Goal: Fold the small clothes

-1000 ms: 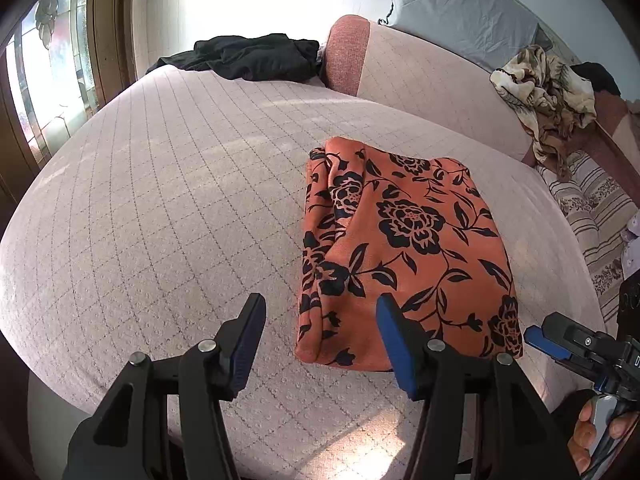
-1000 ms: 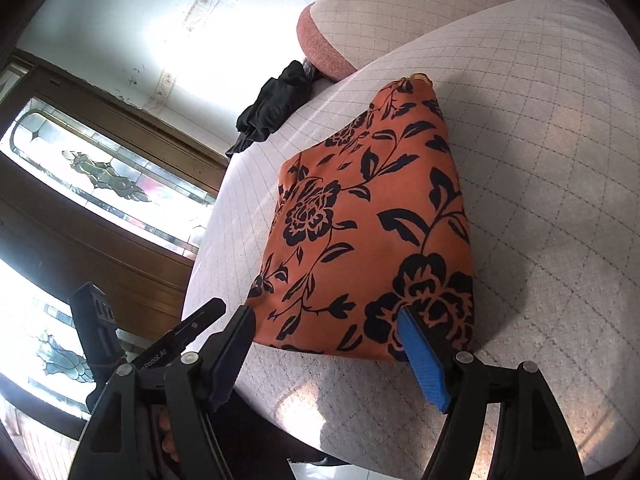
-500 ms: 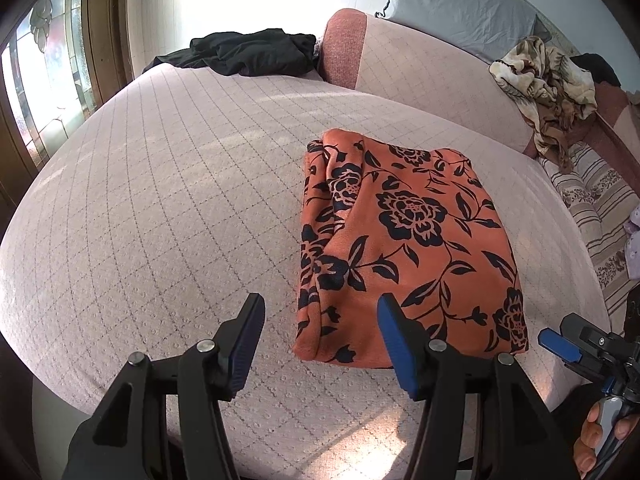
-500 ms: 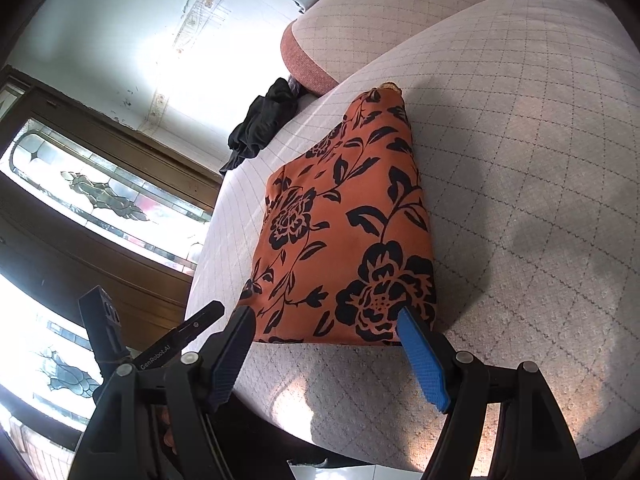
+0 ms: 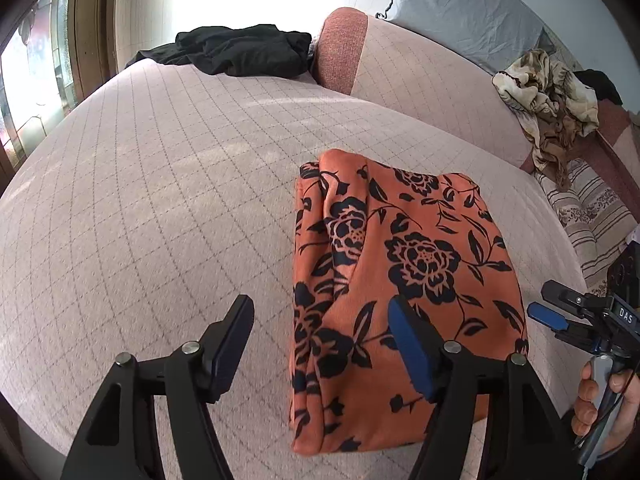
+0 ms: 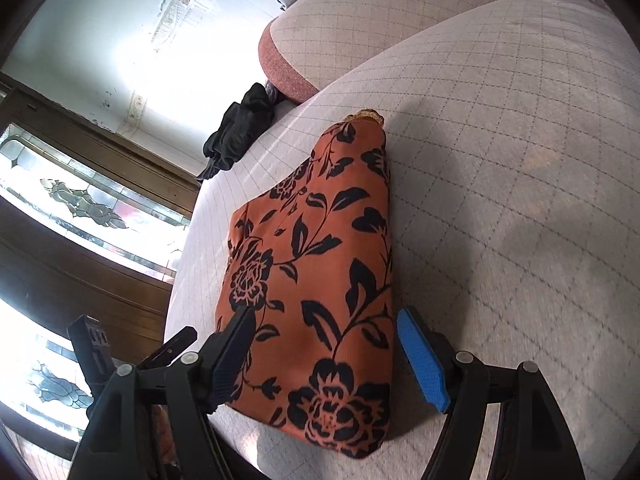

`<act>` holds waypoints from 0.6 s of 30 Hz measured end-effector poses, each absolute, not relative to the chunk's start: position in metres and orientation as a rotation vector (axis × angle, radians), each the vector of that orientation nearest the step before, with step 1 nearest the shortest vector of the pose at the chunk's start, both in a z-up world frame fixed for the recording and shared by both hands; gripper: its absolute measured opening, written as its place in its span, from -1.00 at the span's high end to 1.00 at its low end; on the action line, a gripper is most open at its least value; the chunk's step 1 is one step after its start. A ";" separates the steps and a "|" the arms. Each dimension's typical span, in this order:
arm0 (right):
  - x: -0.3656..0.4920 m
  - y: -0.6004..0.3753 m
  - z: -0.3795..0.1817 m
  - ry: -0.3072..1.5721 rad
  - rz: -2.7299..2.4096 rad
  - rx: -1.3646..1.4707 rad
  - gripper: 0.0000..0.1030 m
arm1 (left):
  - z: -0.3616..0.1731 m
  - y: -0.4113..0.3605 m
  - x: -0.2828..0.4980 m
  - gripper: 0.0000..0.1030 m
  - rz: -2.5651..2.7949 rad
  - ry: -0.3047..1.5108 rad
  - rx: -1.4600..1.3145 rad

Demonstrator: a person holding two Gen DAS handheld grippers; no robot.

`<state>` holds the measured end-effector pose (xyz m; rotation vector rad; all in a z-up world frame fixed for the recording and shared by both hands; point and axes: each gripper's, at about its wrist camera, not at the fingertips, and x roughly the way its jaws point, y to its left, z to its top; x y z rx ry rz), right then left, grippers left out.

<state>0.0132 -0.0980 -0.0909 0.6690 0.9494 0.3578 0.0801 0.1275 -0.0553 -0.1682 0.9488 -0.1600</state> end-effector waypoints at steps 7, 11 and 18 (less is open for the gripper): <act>0.070 -0.064 -0.129 1.084 0.398 0.572 0.10 | -0.096 0.125 0.109 0.32 -0.251 1.065 -0.211; 0.064 -0.064 -0.094 1.025 0.441 0.479 0.41 | -0.064 0.111 0.098 0.59 -0.273 0.990 -0.169; 0.065 -0.121 -0.039 0.876 0.387 0.423 0.41 | -0.026 0.071 0.108 0.45 -0.359 0.861 -0.191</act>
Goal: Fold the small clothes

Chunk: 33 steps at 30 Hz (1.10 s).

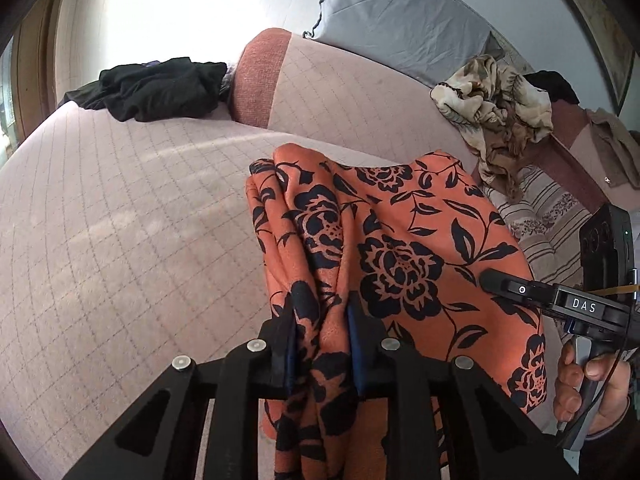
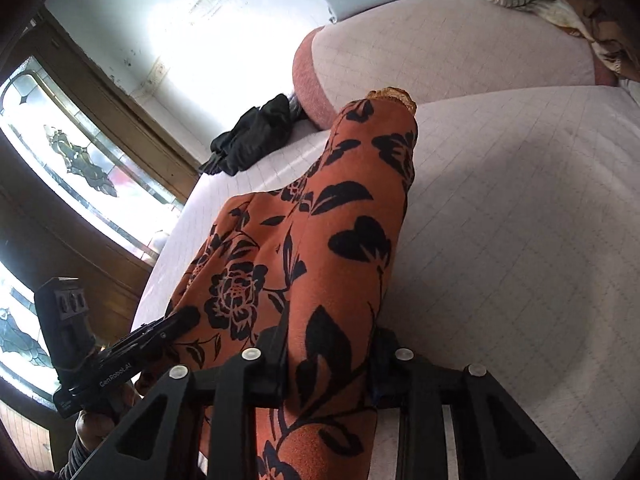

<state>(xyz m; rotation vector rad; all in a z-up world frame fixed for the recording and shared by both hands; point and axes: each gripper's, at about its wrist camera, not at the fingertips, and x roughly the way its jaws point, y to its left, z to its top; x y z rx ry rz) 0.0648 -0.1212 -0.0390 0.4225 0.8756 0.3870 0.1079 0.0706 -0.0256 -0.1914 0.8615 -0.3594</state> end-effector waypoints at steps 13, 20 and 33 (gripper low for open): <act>0.037 -0.171 -0.058 0.794 0.219 0.504 -0.28 | -0.040 0.092 0.082 -0.24 -0.263 0.862 -0.102; 0.071 -0.137 -0.110 0.935 0.266 0.607 -0.51 | -0.081 0.096 0.089 -0.42 -0.189 1.024 -0.071; -0.087 -0.096 -0.042 0.825 0.035 0.225 -0.73 | 0.000 0.138 -0.023 -0.85 -0.079 0.826 -0.011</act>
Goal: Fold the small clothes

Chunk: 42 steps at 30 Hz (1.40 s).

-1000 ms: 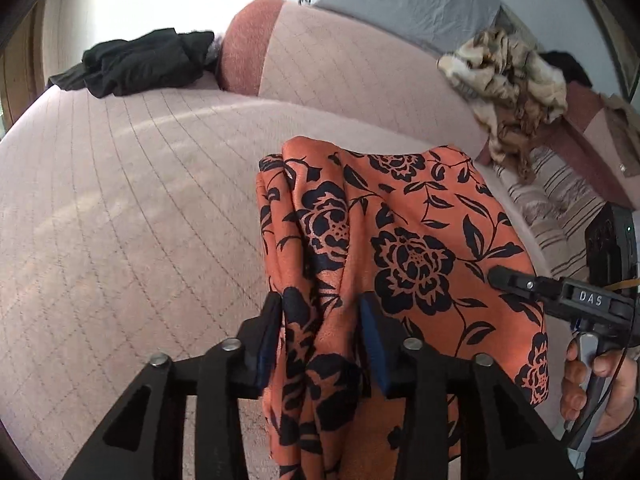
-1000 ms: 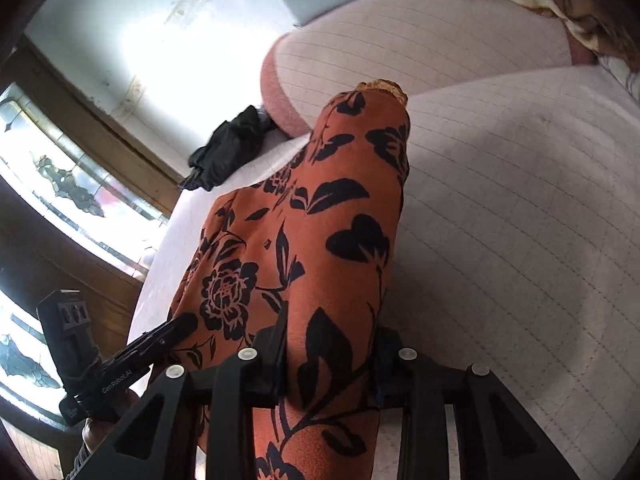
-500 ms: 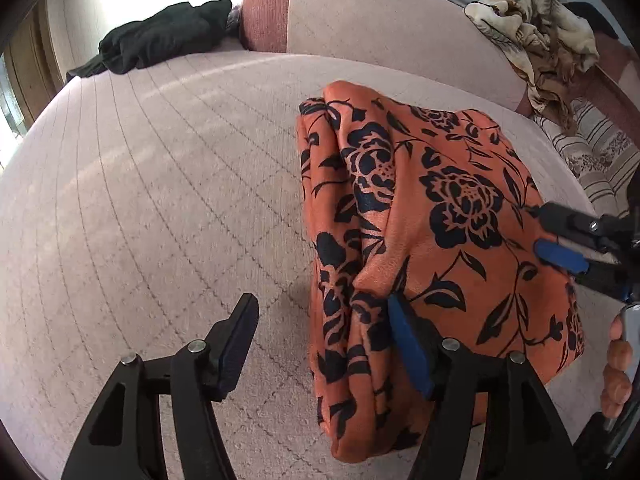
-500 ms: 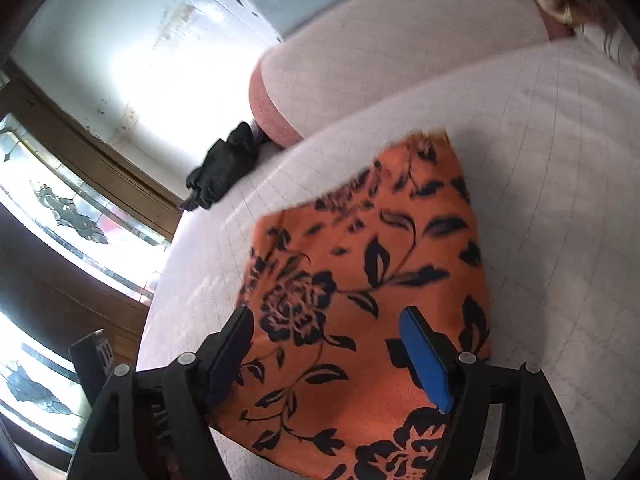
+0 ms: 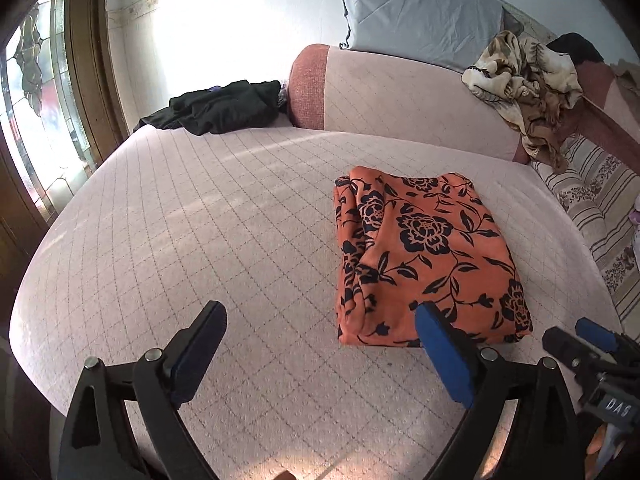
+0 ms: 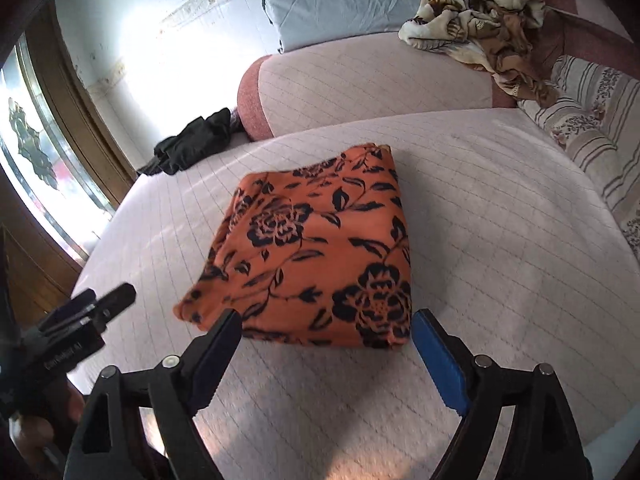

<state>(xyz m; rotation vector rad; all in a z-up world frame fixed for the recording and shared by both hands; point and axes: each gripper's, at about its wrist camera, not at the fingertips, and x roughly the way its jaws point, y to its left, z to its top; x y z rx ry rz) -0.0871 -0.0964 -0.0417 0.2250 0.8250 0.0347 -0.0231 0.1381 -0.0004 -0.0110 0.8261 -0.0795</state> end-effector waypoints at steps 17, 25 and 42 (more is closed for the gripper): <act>-0.117 -0.074 -0.021 0.817 -0.057 0.034 -1.00 | 0.029 0.121 -0.046 -0.94 -0.100 0.790 0.045; -0.109 -0.077 -0.022 0.817 -0.074 0.032 -1.00 | 0.028 0.118 -0.040 -0.94 -0.104 0.796 0.061; -0.092 -0.089 -0.024 0.831 -0.110 0.015 -1.00 | 0.027 0.110 -0.016 -0.94 -0.124 0.769 0.086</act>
